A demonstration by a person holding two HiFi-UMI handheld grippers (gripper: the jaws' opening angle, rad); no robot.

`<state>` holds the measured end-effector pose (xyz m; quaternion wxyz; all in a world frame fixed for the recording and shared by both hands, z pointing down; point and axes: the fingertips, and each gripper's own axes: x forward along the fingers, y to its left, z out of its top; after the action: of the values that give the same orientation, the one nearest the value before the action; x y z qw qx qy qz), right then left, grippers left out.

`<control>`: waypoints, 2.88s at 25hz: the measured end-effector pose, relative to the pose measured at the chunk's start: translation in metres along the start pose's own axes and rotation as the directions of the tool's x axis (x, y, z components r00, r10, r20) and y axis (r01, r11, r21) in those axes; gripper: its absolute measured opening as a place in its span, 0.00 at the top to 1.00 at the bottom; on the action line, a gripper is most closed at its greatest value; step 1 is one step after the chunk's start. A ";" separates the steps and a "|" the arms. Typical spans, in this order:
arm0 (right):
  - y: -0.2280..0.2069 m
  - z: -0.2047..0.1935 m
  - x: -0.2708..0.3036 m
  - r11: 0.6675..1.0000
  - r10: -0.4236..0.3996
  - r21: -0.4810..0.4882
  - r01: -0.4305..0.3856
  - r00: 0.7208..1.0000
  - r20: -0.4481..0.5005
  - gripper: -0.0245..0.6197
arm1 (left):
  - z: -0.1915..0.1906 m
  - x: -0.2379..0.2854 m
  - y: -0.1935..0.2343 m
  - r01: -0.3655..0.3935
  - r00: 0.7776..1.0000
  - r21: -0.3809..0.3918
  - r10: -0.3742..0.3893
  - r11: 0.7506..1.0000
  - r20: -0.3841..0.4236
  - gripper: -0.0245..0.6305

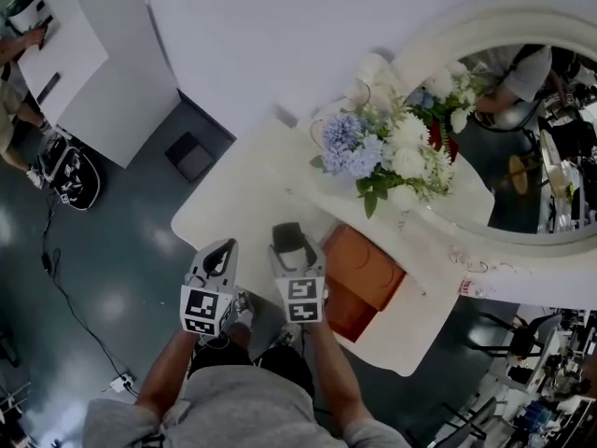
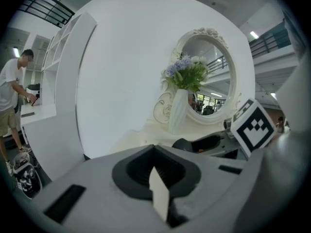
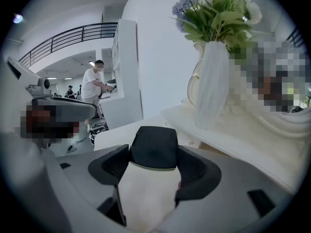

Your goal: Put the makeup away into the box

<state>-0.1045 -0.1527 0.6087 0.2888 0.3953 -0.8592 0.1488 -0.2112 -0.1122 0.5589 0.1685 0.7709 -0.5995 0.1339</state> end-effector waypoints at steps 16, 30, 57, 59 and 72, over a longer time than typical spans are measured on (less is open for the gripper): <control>-0.052 -0.071 -0.119 0.993 -0.101 0.068 0.100 0.995 0.009 0.46 | 0.003 -0.009 -0.132 0.130 0.991 0.061 -0.131 0.990 0.019 0.96; -0.084 -0.134 -0.170 0.975 -0.164 0.143 0.167 0.986 -0.036 0.46 | -0.011 0.000 -0.213 0.243 0.970 0.105 -0.243 0.964 -0.019 0.96; -0.077 -0.190 -0.141 0.983 -0.095 0.140 0.121 0.979 -0.181 0.46 | -0.043 0.021 -0.219 0.280 0.958 0.106 -0.270 0.954 -0.094 0.96; -0.079 -0.193 -0.139 0.982 -0.095 0.144 0.126 0.974 -0.204 0.46 | -0.044 0.022 -0.217 0.278 0.958 0.106 -0.268 0.955 -0.097 0.96; -0.081 -0.205 -0.122 0.978 -0.100 0.144 0.153 0.940 -0.326 0.45 | -0.049 0.027 -0.206 0.264 0.961 0.091 -0.254 0.960 -0.111 0.96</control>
<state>0.0988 -0.0336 0.6981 0.3979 0.4436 -0.7588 0.2629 -0.0054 -0.0691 0.5940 0.1733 0.8430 -0.4764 0.1798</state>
